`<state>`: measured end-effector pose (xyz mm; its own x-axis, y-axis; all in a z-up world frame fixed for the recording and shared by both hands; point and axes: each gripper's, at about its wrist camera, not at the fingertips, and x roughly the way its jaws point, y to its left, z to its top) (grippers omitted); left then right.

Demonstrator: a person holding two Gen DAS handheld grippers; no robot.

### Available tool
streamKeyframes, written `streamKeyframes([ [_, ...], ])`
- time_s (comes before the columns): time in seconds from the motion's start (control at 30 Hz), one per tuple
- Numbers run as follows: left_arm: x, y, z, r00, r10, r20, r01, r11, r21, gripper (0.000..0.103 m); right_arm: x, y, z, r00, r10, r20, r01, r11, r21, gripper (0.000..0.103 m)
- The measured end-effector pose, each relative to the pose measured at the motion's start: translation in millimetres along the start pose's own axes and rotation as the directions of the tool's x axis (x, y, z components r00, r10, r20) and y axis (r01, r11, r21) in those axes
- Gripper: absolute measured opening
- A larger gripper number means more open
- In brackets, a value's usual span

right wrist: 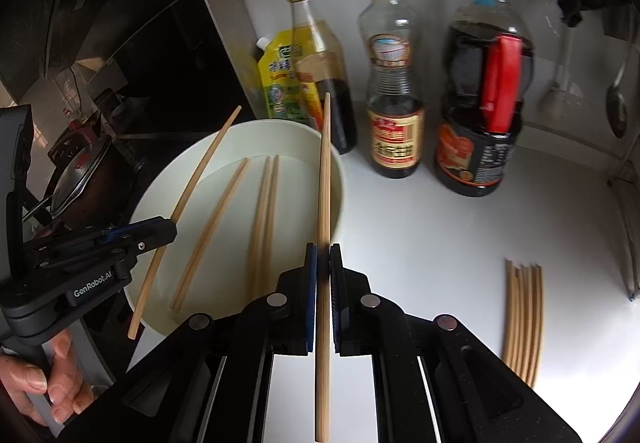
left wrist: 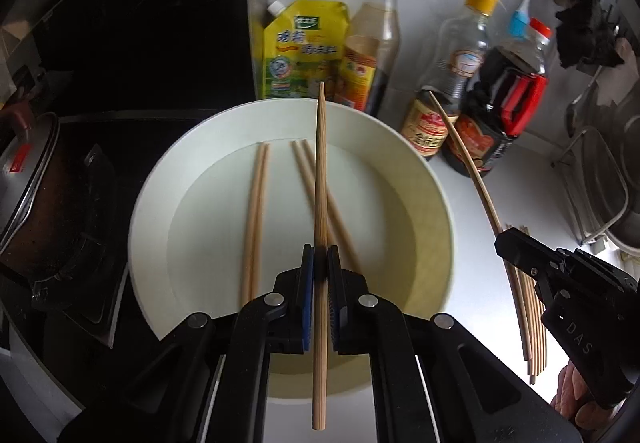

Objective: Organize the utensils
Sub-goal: 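Carry both chopsticks into the white basin and open both tools, then lift both open tools out of the basin toward the chopstick row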

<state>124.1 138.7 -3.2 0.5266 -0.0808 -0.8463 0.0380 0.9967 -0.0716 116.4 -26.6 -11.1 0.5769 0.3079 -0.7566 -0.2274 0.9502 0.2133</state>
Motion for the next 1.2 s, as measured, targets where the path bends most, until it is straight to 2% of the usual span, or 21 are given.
streamKeyframes([
  [0.17, 26.4, 37.3, 4.9, 0.999, 0.022, -0.039, -0.023, 0.999, -0.025, 0.007, 54.6, 39.5, 13.3, 0.996, 0.033, -0.077, -0.035, 0.999, -0.030, 0.006],
  [0.37, 60.6, 53.3, 6.0, 0.994, 0.005, -0.110, -0.009, 0.999, -0.035, 0.007, 97.0, 55.6, 15.7, 0.987, 0.023, -0.159, -0.024, 1.000, -0.007, 0.006],
  [0.8, 90.3, 59.2, 3.0, 0.984, -0.012, -0.176, 0.007, 1.000, -0.030, 0.010, 126.5, 56.0, 18.5, 0.975, -0.026, -0.223, 0.031, 0.999, 0.017, 0.006],
  [0.87, 88.0, 60.1, 3.1, 0.986, -0.008, -0.168, 0.002, 1.000, -0.031, 0.024, 126.2, 55.8, 18.7, 0.974, -0.033, -0.223, 0.036, 0.999, 0.012, 0.007],
  [0.9, 86.4, 61.1, 3.3, 0.987, -0.003, -0.162, -0.002, 0.999, -0.033, 0.028, 124.8, 54.4, 18.5, 0.975, -0.030, -0.219, 0.034, 0.999, 0.014, 0.012],
  [0.97, 80.0, 64.5, 4.0, 0.990, 0.002, -0.143, -0.008, 0.999, -0.040, 0.049, 119.4, 53.4, 18.1, 0.978, -0.037, -0.204, 0.040, 0.999, 0.012, 0.020],
  [1.2, 55.0, 73.8, 3.4, 0.995, 0.034, -0.091, -0.040, 0.997, -0.063, 0.063, 98.9, 48.5, 15.6, 0.984, -0.046, -0.170, 0.049, 0.999, 0.012, 0.020],
])
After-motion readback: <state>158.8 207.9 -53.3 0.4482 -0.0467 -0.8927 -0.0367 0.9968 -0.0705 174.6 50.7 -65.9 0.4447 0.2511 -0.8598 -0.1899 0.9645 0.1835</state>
